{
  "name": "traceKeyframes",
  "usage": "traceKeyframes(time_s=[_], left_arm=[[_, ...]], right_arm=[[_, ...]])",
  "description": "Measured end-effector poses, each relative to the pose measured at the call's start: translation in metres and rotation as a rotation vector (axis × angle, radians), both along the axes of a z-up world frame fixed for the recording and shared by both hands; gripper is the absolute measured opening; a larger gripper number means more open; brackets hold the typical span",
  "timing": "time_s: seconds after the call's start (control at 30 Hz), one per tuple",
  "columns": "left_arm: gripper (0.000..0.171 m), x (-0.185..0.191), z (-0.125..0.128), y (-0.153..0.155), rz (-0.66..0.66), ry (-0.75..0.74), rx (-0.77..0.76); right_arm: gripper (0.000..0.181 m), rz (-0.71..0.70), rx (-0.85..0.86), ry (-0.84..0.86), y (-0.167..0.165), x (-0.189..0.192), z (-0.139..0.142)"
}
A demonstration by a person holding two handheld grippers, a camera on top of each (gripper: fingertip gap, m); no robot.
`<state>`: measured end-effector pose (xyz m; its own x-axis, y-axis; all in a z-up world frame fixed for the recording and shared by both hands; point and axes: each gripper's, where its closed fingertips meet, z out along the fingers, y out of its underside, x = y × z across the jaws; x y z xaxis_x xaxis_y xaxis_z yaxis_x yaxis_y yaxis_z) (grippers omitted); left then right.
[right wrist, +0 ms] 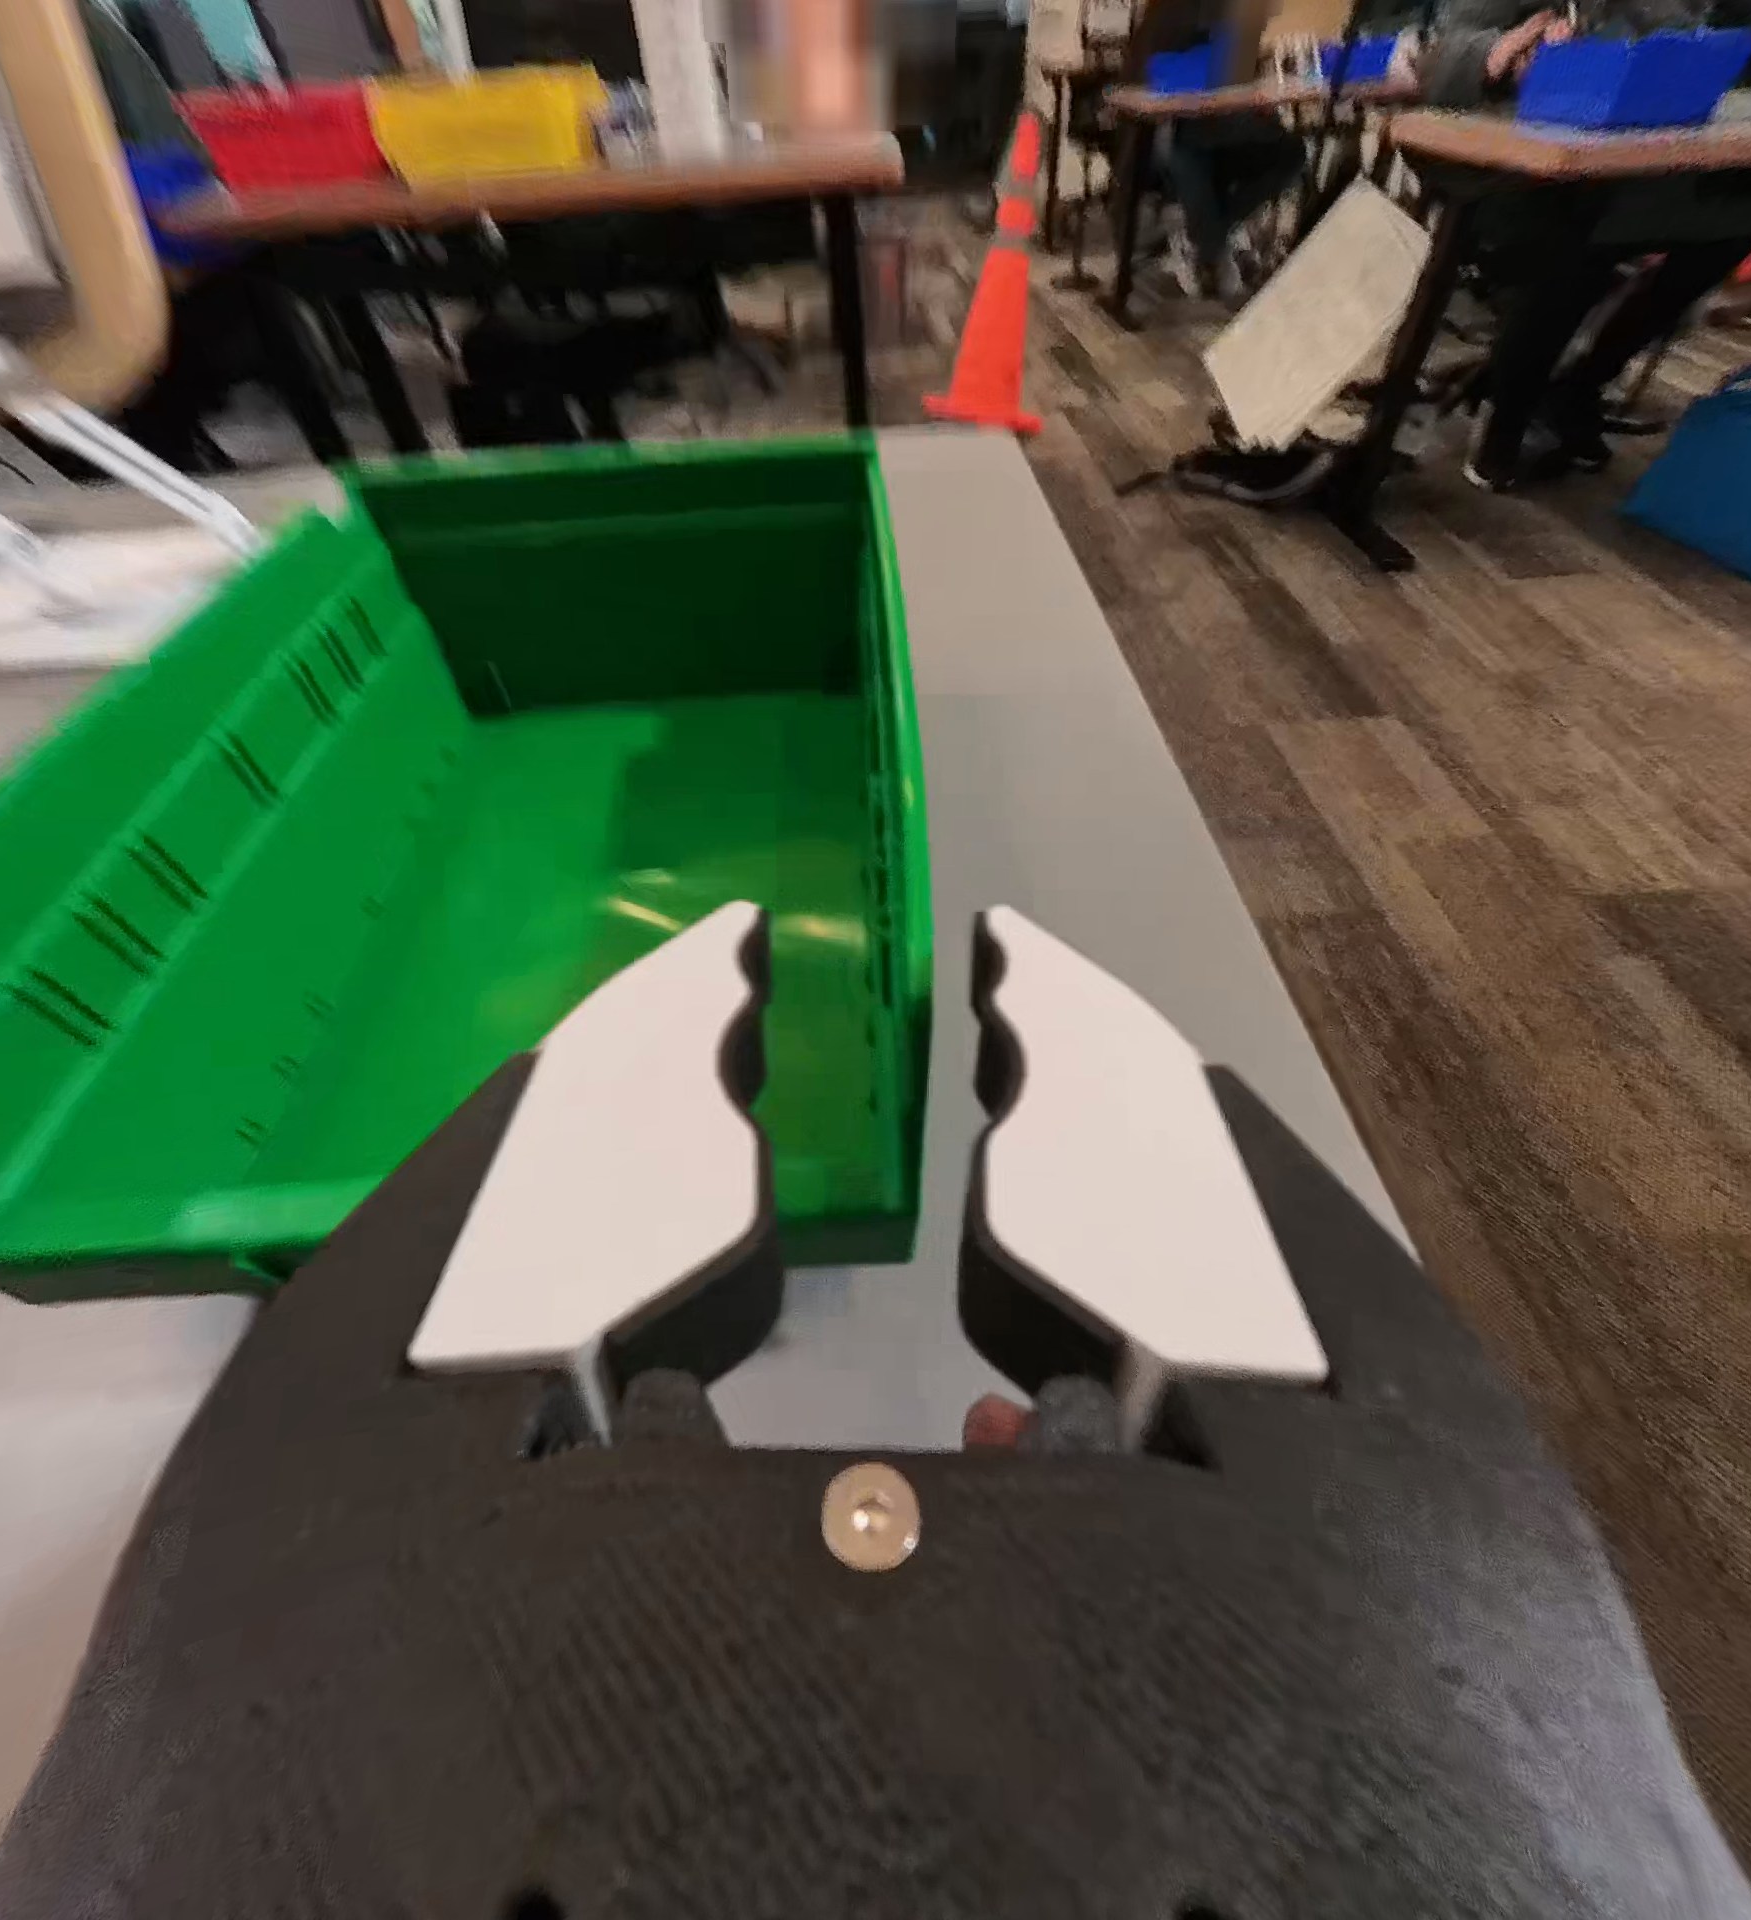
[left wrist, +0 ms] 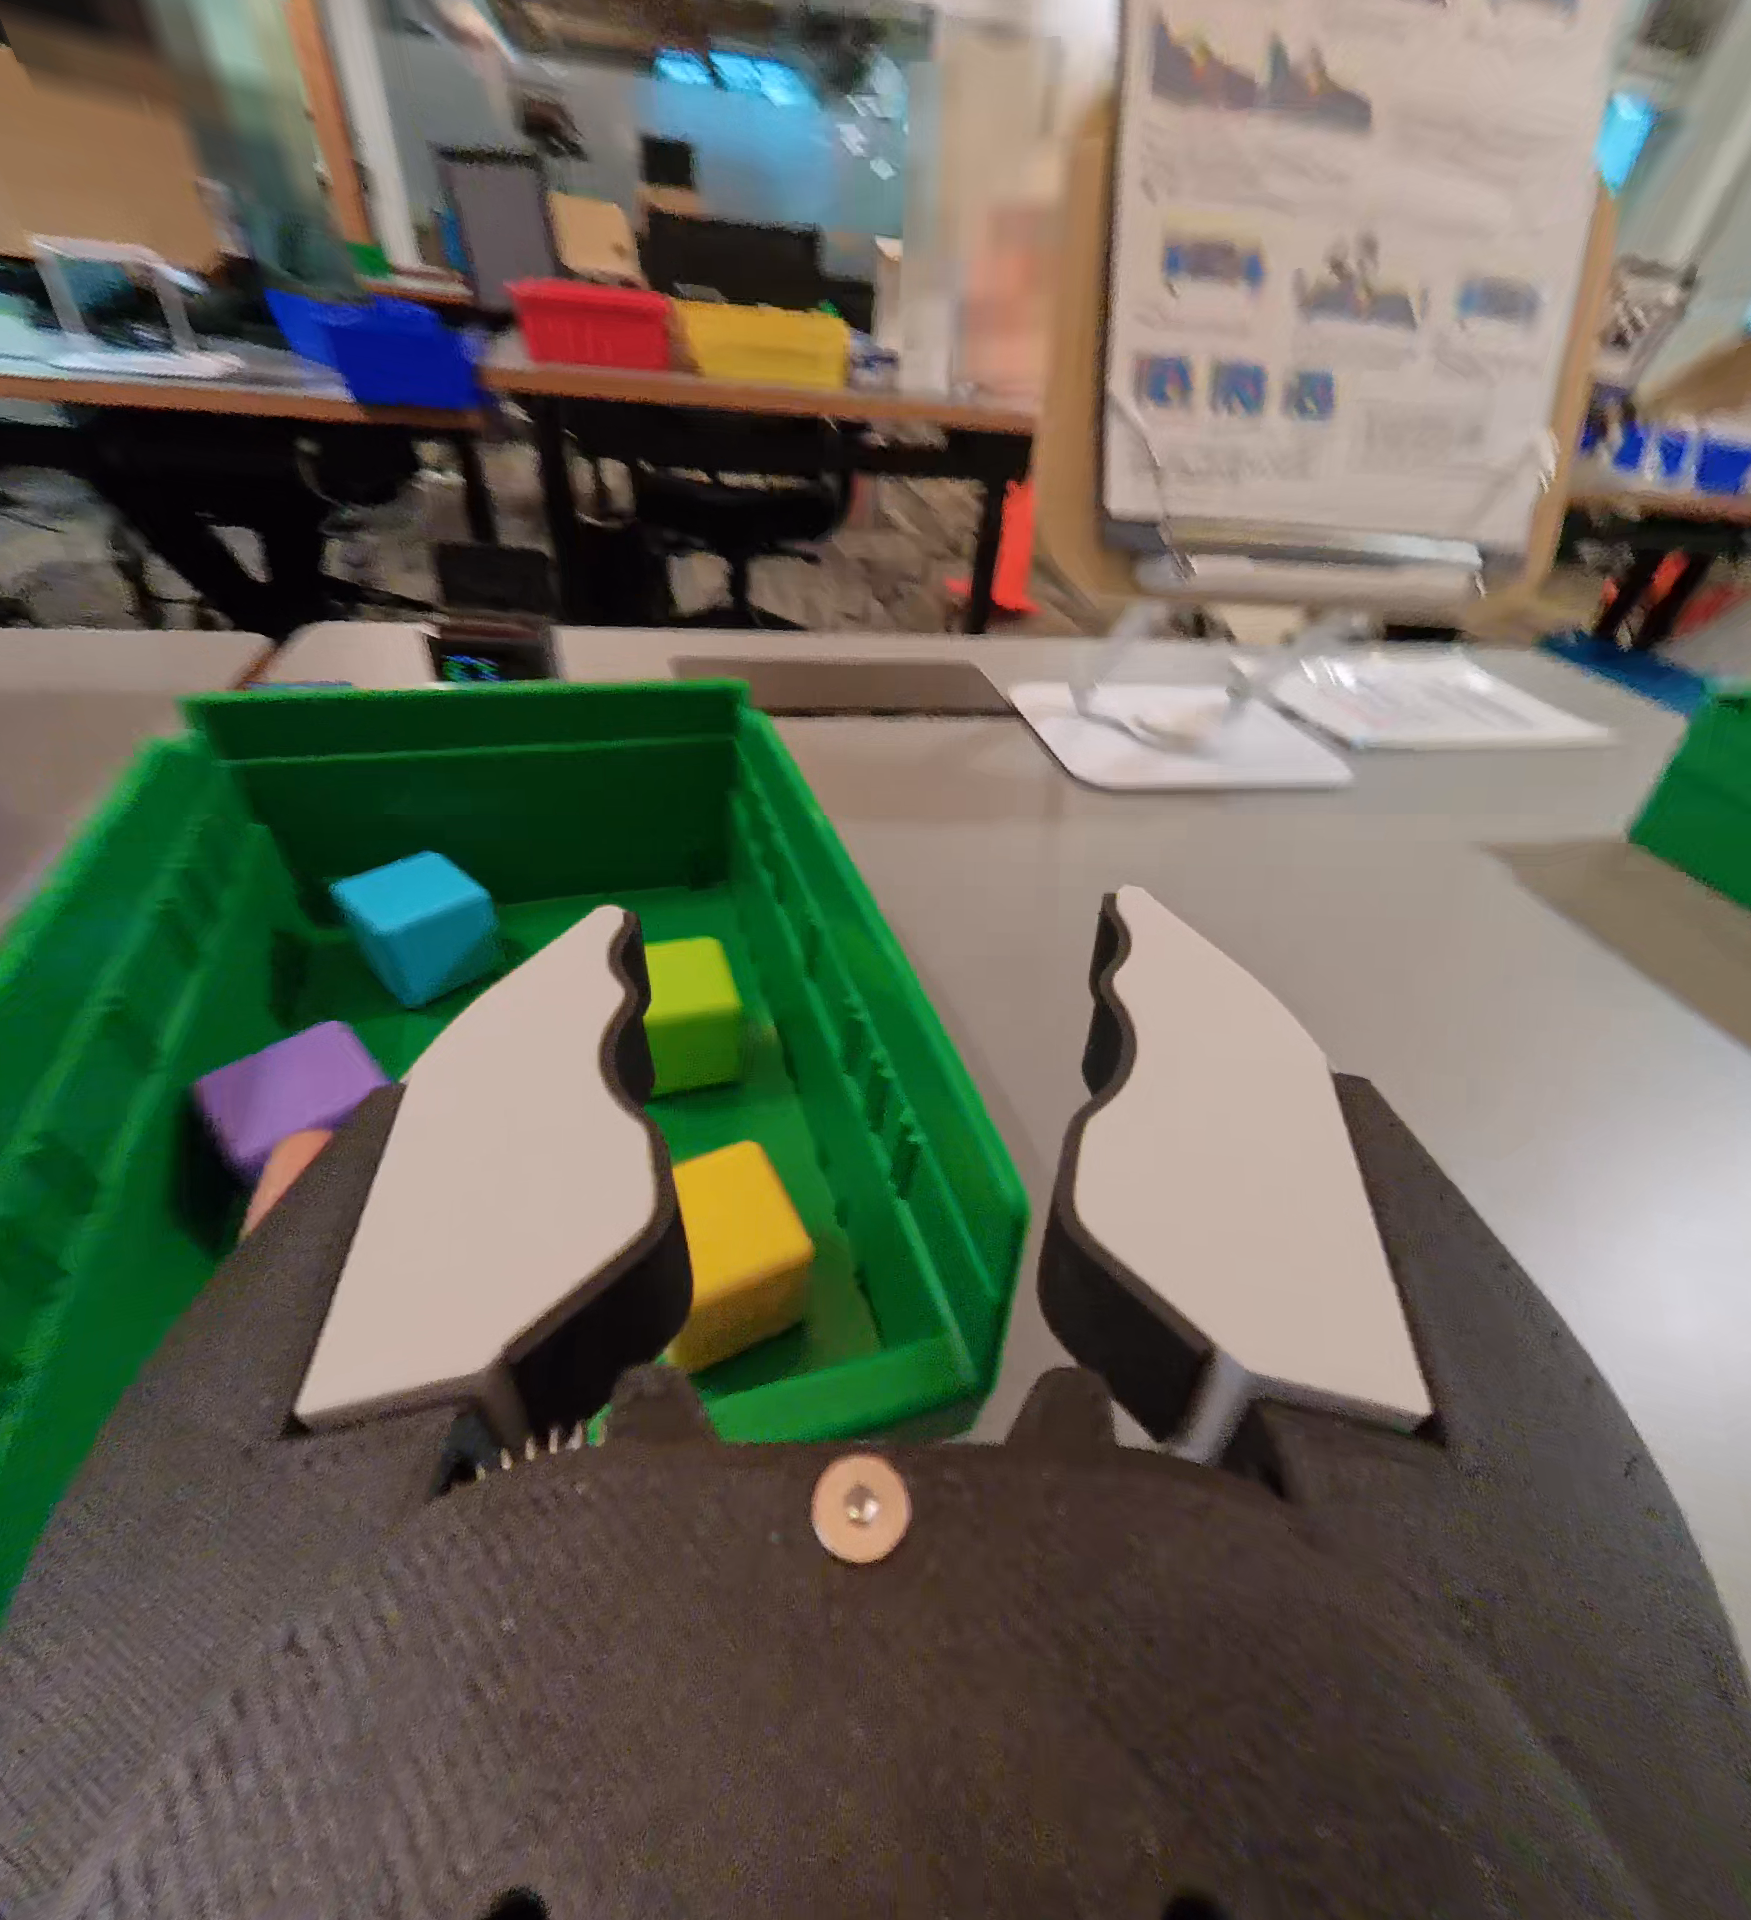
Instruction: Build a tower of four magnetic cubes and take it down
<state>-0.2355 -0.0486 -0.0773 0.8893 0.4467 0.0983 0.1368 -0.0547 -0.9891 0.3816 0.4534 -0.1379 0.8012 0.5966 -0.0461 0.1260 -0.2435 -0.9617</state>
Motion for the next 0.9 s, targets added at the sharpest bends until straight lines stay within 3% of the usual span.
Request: traceKeyframes(time_s=[0.17, 0.27, 0.4, 0.53, 0.63, 0.77, 0.9], left_arm=[[0.081, -0.041, 0.030, -0.058, 0.203, -0.047, 0.196], [0.079, -0.055, 0.012, -0.068, 0.284, -0.062, 0.058], [0.080, -0.040, -0.035, -0.036, 0.161, -0.219, -0.261], [0.061, -0.036, -0.054, -0.015, 0.126, -0.274, -0.364], [0.061, -0.039, -0.074, -0.007, 0.110, -0.315, -0.474], [0.061, -0.034, -0.098, 0.004, 0.031, -0.404, -0.578], [0.061, -0.038, -0.118, 0.000, 0.049, -0.382, -0.721]], right_arm=[[0.041, -0.039, 0.209, 0.175, -0.015, 0.015, 0.083], [0.043, -0.012, 0.307, 0.191, -0.034, -0.004, 0.120], [0.042, 0.186, 0.365, 0.301, -0.086, -0.092, 0.153], [0.042, 0.460, 0.302, 0.271, -0.162, -0.202, 0.130], [0.038, 0.592, 0.253, 0.233, -0.218, -0.257, 0.093], [0.038, 0.703, 0.225, 0.100, -0.265, -0.289, 0.049], [0.033, 0.674, 0.348, -0.040, -0.264, -0.285, 0.040]])
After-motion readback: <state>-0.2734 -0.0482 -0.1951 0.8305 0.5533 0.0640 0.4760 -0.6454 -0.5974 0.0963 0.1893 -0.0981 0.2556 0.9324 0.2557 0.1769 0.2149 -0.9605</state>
